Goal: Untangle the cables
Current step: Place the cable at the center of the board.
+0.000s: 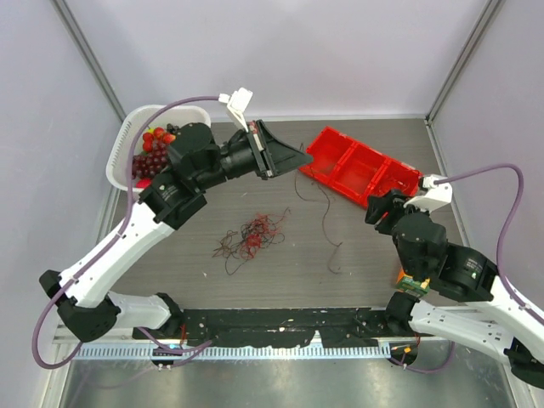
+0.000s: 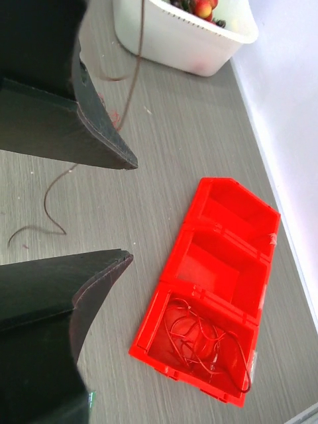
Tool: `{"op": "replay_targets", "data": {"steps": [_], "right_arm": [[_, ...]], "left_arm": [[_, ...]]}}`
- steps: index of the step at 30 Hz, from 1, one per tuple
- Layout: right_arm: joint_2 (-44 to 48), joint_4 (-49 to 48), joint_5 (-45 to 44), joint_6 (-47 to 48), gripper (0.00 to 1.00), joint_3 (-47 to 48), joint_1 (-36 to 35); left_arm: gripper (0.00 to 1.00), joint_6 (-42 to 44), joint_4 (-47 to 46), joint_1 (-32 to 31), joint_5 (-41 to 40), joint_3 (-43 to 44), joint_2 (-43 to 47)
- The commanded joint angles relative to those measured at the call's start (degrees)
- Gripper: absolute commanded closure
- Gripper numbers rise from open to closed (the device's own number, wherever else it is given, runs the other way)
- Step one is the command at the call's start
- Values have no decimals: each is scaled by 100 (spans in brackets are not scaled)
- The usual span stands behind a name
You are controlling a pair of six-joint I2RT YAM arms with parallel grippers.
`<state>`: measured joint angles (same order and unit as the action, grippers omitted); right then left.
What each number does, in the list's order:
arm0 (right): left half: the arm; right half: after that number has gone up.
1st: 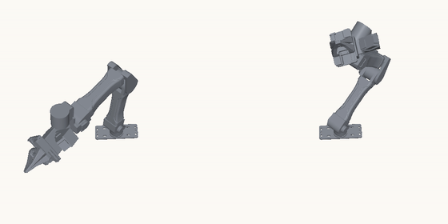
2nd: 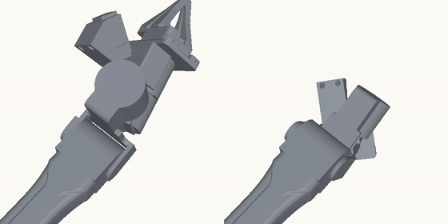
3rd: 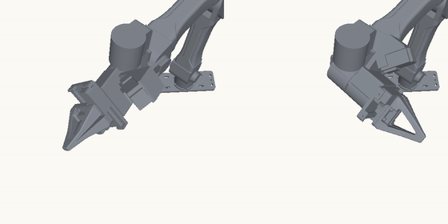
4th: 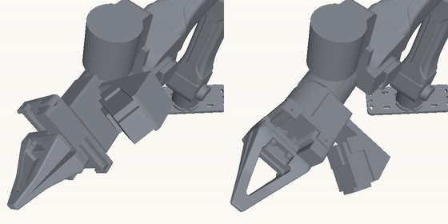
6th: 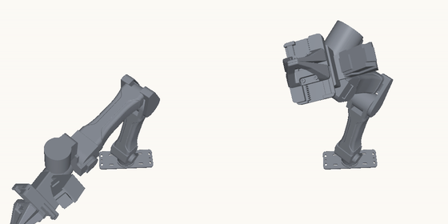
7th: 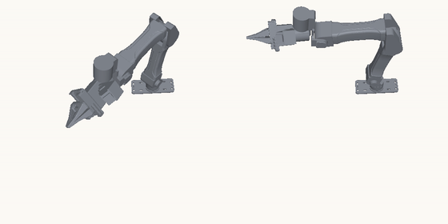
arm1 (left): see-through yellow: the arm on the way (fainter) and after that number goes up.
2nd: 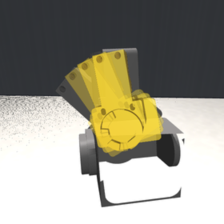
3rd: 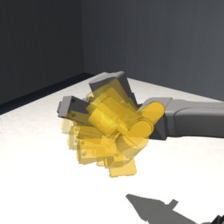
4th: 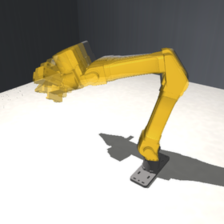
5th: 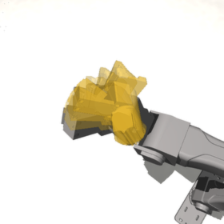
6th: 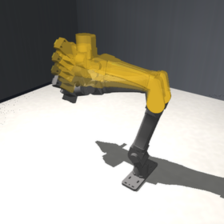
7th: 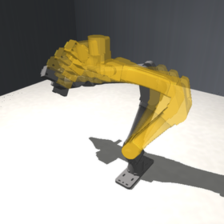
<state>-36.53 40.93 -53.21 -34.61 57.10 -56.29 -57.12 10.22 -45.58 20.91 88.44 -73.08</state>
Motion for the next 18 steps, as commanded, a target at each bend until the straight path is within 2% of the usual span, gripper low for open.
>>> {"op": "replay_targets", "data": {"steps": [1,4,8,15,18], "right_arm": [[-161,311,-120,-239,43,64,-31],[-240,468,-128,-230,43,126,-31],[-170,687,-163,-405,43,117,-31],[-170,1400,-480,-1100,41,64,-22],[-301,1514,-322,-1390,39,-102,-22]], "left_arm": [[100,-123,-705,-143,-148,-739,-40],[100,-124,-942,-337,-332,-1372,-267],[100,-115,-987,-574,-438,-1944,-1013],[100,-124,-1347,-961,-289,-1893,-2472],[91,-80,-1321,-1023,-219,-1936,-2738]]}}
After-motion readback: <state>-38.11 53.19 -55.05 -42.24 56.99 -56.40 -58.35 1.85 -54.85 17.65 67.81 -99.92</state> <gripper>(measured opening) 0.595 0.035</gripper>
